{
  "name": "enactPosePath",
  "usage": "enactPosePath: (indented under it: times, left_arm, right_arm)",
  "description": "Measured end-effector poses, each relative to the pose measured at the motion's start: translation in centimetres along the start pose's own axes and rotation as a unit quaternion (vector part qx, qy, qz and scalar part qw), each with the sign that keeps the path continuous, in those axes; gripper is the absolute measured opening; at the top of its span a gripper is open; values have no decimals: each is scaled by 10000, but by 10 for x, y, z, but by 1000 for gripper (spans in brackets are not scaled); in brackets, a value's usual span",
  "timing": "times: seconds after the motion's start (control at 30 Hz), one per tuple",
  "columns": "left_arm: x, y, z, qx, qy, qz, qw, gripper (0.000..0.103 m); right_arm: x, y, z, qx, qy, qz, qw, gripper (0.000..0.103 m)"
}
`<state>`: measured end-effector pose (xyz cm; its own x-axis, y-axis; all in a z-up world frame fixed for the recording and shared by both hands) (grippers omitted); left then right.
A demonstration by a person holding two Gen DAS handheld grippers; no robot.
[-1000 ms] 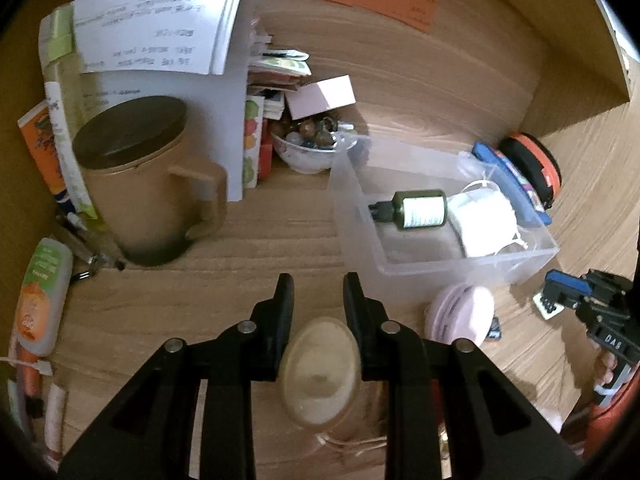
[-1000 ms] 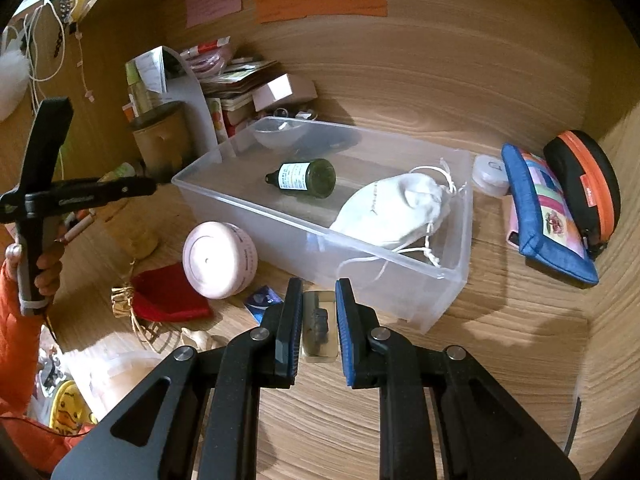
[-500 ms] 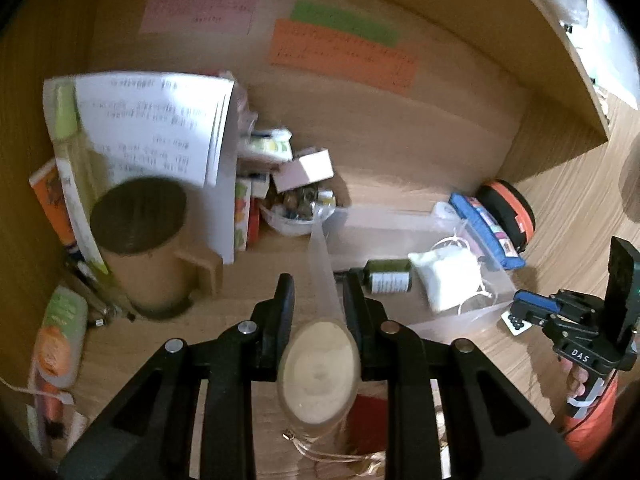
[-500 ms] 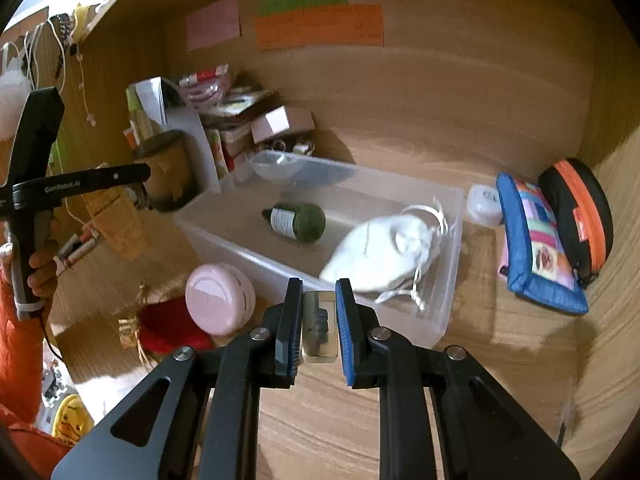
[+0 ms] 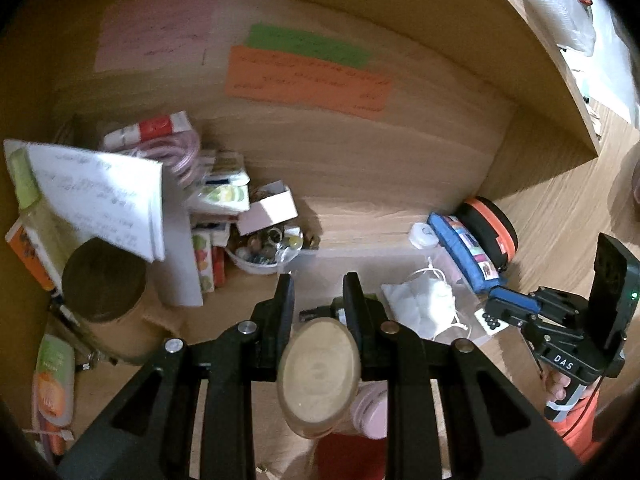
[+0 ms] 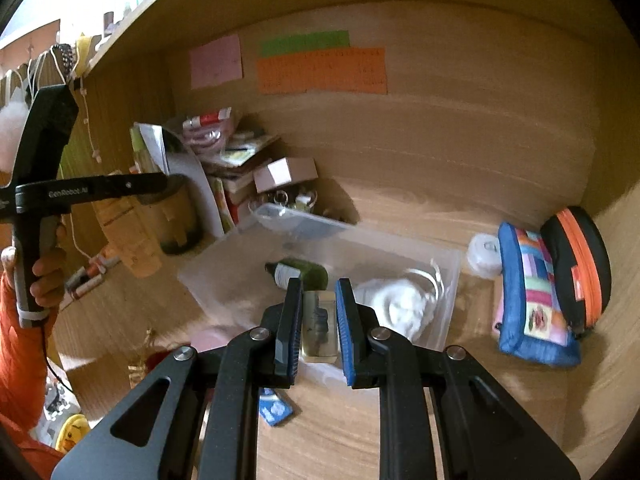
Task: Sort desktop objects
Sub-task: 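Lift the sunscreen tube with left tool while right tool lifts the vial toward the bin, then lower and release the vial with right tool while left tool releases the tube into bin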
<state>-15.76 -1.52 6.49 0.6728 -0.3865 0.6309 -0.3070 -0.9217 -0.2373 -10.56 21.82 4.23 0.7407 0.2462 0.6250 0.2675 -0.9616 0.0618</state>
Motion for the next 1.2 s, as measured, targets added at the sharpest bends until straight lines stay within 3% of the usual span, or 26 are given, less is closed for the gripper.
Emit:
enactPosePath:
  times: [0.57,1.2]
  left_arm:
    - [-64,-23,-15,-215,319,104,9992,24]
    - [-117,-26,13,-549,844,-217,9947,24]
  right_arm:
    - [-54,4,-10,-110,338,-460,9983,15]
    - [-105,-7,16,-150,944,-198,9952,15]
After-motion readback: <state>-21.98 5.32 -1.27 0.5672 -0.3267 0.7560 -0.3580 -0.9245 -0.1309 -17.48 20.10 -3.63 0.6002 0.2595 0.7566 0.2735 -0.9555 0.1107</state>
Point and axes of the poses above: each gripper's, at about its wrist camera, not at the fingertips, and x roughly against the way its jaws point, y to its left, z to its underside, the point moved 4 cm from there along -x, roughly the way its jaws point, and after that the axes turned 4 degrees about y, right-handed, at the moved point
